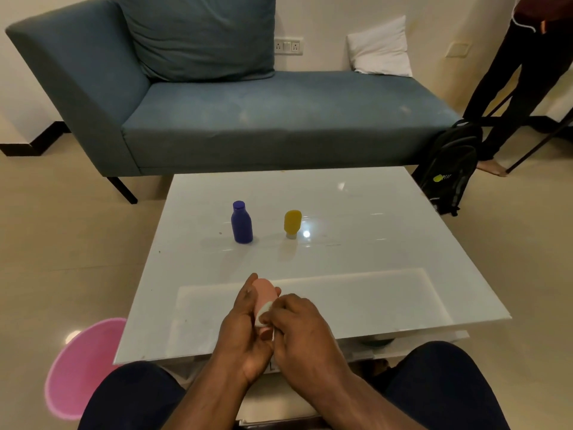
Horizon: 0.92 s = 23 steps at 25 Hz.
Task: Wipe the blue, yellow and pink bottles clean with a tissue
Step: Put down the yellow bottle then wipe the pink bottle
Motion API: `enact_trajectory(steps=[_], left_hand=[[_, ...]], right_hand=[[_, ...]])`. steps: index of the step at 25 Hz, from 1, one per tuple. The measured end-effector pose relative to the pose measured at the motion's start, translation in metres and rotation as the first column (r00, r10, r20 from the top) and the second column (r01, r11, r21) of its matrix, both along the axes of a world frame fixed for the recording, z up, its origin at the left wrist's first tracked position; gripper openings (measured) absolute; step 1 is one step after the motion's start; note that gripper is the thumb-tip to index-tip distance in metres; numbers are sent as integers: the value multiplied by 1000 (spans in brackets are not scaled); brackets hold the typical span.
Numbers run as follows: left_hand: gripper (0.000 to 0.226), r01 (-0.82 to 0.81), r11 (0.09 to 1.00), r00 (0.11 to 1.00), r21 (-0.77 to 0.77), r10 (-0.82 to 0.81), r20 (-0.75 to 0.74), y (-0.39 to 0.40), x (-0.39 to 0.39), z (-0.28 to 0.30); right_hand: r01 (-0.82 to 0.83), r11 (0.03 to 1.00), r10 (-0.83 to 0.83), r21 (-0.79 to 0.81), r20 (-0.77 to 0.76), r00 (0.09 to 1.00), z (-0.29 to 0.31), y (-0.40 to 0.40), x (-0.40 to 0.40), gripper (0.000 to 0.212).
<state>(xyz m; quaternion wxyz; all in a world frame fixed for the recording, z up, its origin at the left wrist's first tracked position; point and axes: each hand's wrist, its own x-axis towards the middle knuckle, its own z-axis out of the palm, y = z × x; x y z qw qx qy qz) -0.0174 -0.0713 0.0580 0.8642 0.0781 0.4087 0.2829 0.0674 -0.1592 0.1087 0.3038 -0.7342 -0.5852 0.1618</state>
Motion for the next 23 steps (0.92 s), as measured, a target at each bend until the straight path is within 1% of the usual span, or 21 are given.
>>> enact_trajectory(steps=[2, 3, 5, 6, 9, 10, 14, 18, 19, 22, 23], left_hand=[[52, -3, 1000, 1000, 19, 3, -1, 7, 0, 2], [51, -14, 1000, 1000, 27, 14, 4, 10, 2, 3], [42, -32, 999, 1000, 23, 32, 1, 9, 8, 7], [41, -35, 999, 999, 12, 35, 3, 8, 10, 9], [58, -19, 999, 1000, -43, 19, 2, 7, 10, 12], [61, -15, 999, 1000, -45, 16, 12, 8, 9, 15], [49, -34, 999, 999, 4, 34, 25, 13, 13, 25], [41, -33, 999, 999, 36, 34, -3, 9, 18, 39], [42, -22, 999, 1000, 36, 22, 1, 8, 18, 42], [52, 16, 1000, 996, 15, -18, 91, 6, 19, 45], [53, 20, 1000, 995, 22, -22, 97, 6, 19, 45]], right_hand=[[-44, 998, 44, 37, 4, 999, 3, -6, -3, 28], [-30, 999, 30, 40, 2, 1000, 1, -4, 0, 29], [57, 998, -56, 26, -35, 998, 1, 5, 10, 33], [85, 996, -83, 25, -50, 995, 3, 8, 12, 34], [18, 997, -16, 70, -20, 1000, 6, 5, 4, 29], [1, 997, 2, 81, -32, 999, 8, 3, 2, 28], [125, 984, -110, 123, -124, 986, 9, 13, 11, 26], [98, 987, -74, 125, -179, 981, 14, 2, -1, 27], [104, 986, -78, 130, -188, 979, 15, 2, 1, 27], [181, 975, -157, 129, -177, 972, 17, 20, 16, 24], [204, 970, -179, 134, -181, 967, 19, 26, 20, 23]])
